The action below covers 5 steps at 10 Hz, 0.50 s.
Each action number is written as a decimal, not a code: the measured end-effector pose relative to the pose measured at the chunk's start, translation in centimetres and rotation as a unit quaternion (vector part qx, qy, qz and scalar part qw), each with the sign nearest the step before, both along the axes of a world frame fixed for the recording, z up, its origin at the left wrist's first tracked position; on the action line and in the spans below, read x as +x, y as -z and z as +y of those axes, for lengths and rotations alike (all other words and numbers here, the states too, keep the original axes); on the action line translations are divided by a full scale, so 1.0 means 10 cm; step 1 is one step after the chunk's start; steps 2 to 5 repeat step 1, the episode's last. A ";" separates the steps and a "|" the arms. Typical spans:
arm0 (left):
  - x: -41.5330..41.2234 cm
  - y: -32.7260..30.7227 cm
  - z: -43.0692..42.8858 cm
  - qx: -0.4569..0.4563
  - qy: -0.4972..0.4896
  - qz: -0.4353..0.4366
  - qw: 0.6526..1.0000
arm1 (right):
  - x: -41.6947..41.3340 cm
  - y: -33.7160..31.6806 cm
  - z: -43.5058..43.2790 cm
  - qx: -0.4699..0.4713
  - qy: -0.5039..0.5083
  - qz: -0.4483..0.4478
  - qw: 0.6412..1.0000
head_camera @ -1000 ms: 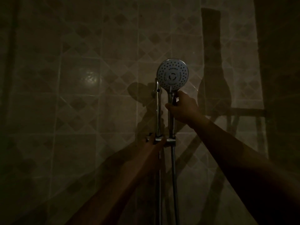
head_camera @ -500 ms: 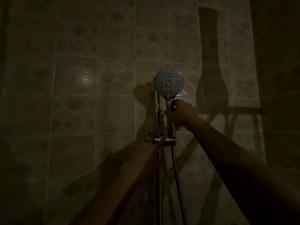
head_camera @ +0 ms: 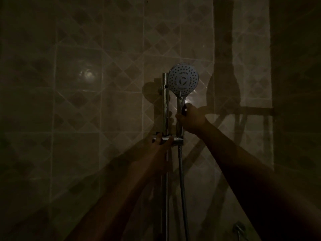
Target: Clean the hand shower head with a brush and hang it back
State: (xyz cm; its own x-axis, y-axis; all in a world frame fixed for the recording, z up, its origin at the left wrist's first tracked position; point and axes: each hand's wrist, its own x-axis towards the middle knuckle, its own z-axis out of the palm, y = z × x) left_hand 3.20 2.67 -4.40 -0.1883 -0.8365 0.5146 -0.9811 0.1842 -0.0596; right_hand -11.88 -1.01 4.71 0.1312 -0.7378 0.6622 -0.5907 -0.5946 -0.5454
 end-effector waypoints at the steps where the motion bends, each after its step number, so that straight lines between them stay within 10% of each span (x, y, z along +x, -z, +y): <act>1: 0.15 0.13 0.09 -0.052 0.051 -0.007 0.997 | -0.06 0.38 0.22 0.010 -0.038 -0.001 0.999; 5: 0.15 0.13 0.09 -0.052 0.051 -0.007 0.997 | -0.06 0.38 0.22 0.010 -0.038 -0.001 0.999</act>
